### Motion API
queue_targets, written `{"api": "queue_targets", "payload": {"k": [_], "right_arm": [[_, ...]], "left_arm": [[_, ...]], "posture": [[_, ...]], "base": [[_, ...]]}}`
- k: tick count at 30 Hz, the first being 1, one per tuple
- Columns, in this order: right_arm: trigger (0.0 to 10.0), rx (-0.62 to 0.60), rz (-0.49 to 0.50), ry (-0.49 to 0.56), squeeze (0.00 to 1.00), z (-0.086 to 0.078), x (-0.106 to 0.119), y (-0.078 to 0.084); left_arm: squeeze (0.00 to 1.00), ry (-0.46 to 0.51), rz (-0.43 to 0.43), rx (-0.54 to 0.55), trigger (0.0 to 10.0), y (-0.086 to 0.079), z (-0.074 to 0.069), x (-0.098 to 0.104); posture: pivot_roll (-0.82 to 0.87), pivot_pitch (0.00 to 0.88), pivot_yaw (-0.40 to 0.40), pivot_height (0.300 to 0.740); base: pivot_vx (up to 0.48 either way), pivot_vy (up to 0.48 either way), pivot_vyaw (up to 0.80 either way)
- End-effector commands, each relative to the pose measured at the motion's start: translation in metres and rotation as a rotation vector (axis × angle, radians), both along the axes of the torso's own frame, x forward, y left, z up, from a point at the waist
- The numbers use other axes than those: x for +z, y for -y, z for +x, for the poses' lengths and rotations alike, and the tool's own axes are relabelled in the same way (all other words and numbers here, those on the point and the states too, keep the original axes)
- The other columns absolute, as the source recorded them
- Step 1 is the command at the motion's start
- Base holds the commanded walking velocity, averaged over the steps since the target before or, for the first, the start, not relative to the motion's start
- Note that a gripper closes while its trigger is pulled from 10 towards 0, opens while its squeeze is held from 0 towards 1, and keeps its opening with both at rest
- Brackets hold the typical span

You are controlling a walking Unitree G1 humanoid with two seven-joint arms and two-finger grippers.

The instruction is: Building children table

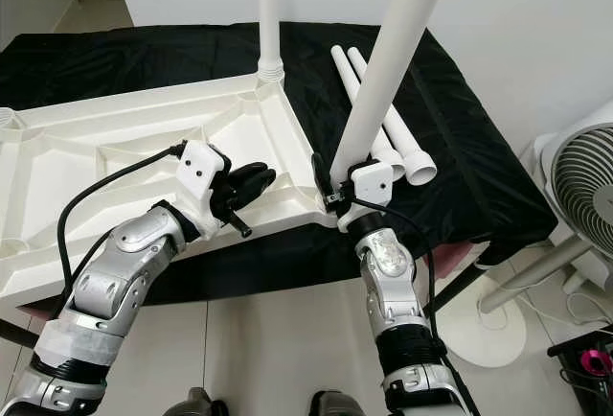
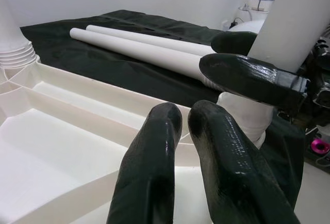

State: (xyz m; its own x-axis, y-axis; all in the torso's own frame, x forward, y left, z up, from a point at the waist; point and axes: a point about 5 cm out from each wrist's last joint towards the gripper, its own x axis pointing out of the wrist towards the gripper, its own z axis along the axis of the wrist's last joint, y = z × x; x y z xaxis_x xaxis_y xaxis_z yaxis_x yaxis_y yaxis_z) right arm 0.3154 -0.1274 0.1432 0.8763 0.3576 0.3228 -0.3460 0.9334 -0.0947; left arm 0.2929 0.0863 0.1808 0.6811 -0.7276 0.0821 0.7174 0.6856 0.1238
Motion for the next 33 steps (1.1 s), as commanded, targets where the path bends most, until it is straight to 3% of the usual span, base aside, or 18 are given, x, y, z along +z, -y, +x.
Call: {"api": "queue_targets", "payload": {"k": [1,5,7,21,25,27,33], "right_arm": [[10.0,-0.010,-0.002,-0.134,0.00,-0.002,-0.025,0.000],[10.0,-0.029,-0.042,-0.135,0.00,0.003,-0.022,0.001],[10.0,-0.036,-0.102,-0.204,0.00,0.012,-0.021,0.001],[10.0,-0.007,-0.082,-0.236,0.00,0.023,-0.006,0.004],[10.0,-0.008,-0.059,-0.256,0.00,0.023,-0.006,0.003],[10.0,-0.018,0.042,-0.293,0.00,0.023,-0.006,0.005],[10.0,-0.091,0.121,-0.349,0.00,0.026,-0.011,0.013]], "left_arm": [[0.00,0.000,0.007,-0.025,10.0,0.000,-0.001,0.001],[0.00,0.002,0.008,-0.027,10.0,0.001,0.000,0.002],[0.00,0.005,0.009,-0.027,10.0,0.001,0.000,0.003],[0.00,0.003,0.005,-0.021,10.0,0.000,-0.001,0.003],[0.00,0.003,0.006,-0.019,10.0,0.000,-0.001,0.003],[0.00,0.003,0.006,-0.020,10.0,0.000,-0.001,0.003],[0.00,0.002,0.008,-0.022,10.0,-0.001,-0.001,0.003]], "posture": [[-0.04,0.069,0.021,0.740],[-0.04,0.067,0.025,0.740],[-0.04,0.068,0.023,0.740],[-0.03,0.073,0.014,0.740],[-0.03,0.073,0.014,0.740],[-0.03,0.074,0.017,0.740],[-0.03,0.074,0.021,0.740]], "base": [[0.000,0.000,0.00],[0.000,0.000,0.00],[0.000,0.000,0.00],[0.000,0.000,0.00],[0.000,0.000,0.00],[0.000,0.000,0.00],[0.000,0.000,0.00]]}}
